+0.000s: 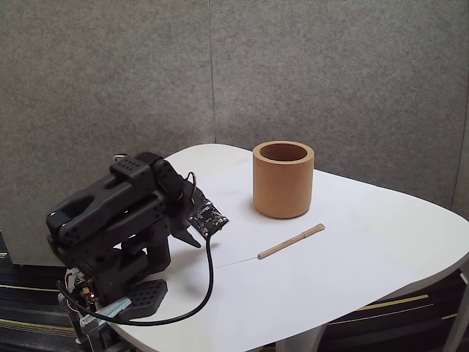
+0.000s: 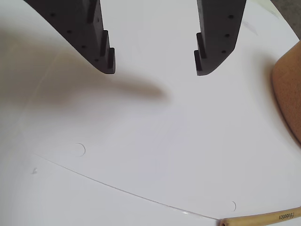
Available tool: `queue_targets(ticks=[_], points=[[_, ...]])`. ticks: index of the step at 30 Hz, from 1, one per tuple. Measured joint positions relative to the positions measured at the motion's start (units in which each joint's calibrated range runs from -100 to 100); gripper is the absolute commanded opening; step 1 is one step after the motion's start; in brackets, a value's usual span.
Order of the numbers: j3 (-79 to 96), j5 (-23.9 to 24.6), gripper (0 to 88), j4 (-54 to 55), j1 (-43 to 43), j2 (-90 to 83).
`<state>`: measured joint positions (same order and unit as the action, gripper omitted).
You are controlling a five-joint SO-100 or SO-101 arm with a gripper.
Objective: Grab the pen and put it in the pen holder.
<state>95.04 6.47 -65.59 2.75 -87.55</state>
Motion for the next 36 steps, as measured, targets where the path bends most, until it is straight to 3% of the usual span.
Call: queue_targets(ticks=[27, 36], points=[[0.0, 0.0, 23.5, 0.17, 0.0, 0.0], [-7.85, 0.15, 23.5, 8.98, -1.54, 1.02]])
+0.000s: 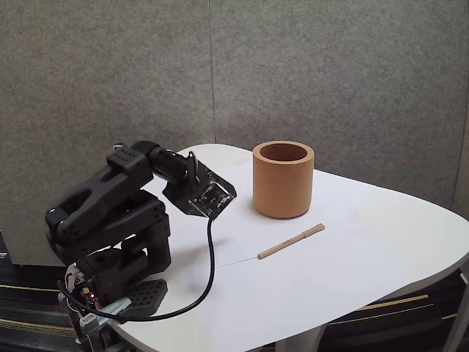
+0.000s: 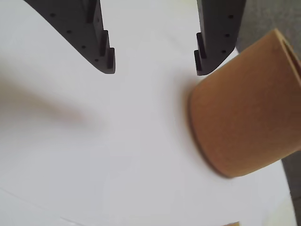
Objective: Grab the pen and put it in the pen holder.
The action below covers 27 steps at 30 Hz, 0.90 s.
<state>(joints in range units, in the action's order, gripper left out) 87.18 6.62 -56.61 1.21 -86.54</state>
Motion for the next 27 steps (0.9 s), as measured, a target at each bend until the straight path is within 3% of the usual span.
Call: queue_targets(ticks=[5, 11, 19, 27], points=[[-8.94, 0.0, 23.5, 2.37, -0.81, 6.86], [-30.42, 0.68, 23.5, 2.8, -2.13, 27.6], [-60.92, 8.79, 23.5, 2.8, -8.01, 52.92], [-64.71, 19.29, 23.4, 2.8, -13.96, 60.63]])
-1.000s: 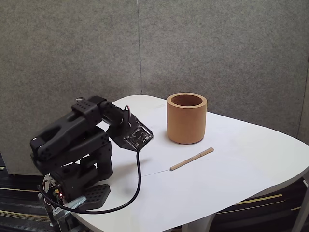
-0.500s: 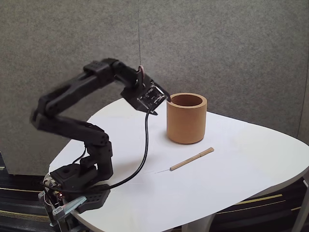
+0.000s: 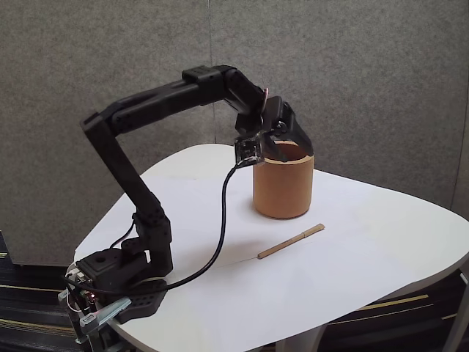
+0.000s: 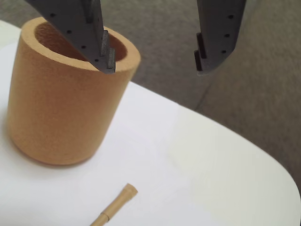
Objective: Grab the pen and put it in the pen holder.
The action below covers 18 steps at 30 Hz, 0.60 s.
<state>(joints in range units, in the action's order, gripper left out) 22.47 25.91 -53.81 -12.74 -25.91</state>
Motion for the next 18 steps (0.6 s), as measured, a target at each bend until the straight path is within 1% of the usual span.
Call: queue_targets(ticks=[4, 7, 18], points=[[0.0, 5.13, 23.4, 0.0, -2.94, 2.12], [0.63, 7.42, 23.4, 0.0, -4.19, 4.06], [5.51, 11.82, 23.4, 0.0, -4.55, 14.73]])
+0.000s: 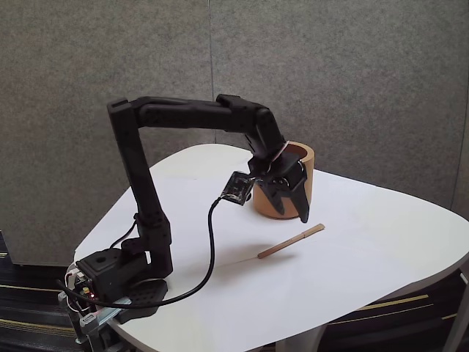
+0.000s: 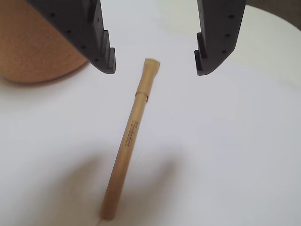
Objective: Grab the pen and put it in the pen holder.
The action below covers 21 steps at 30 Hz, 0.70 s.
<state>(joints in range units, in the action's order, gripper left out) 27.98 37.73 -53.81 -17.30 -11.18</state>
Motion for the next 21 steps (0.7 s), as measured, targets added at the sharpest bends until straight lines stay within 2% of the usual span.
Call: queue_targets(ticks=[11, 21], points=[[0.0, 2.93, 23.4, 0.08, 0.0, 10.33], [-0.72, 3.13, 23.4, 0.42, 0.22, 15.83]])
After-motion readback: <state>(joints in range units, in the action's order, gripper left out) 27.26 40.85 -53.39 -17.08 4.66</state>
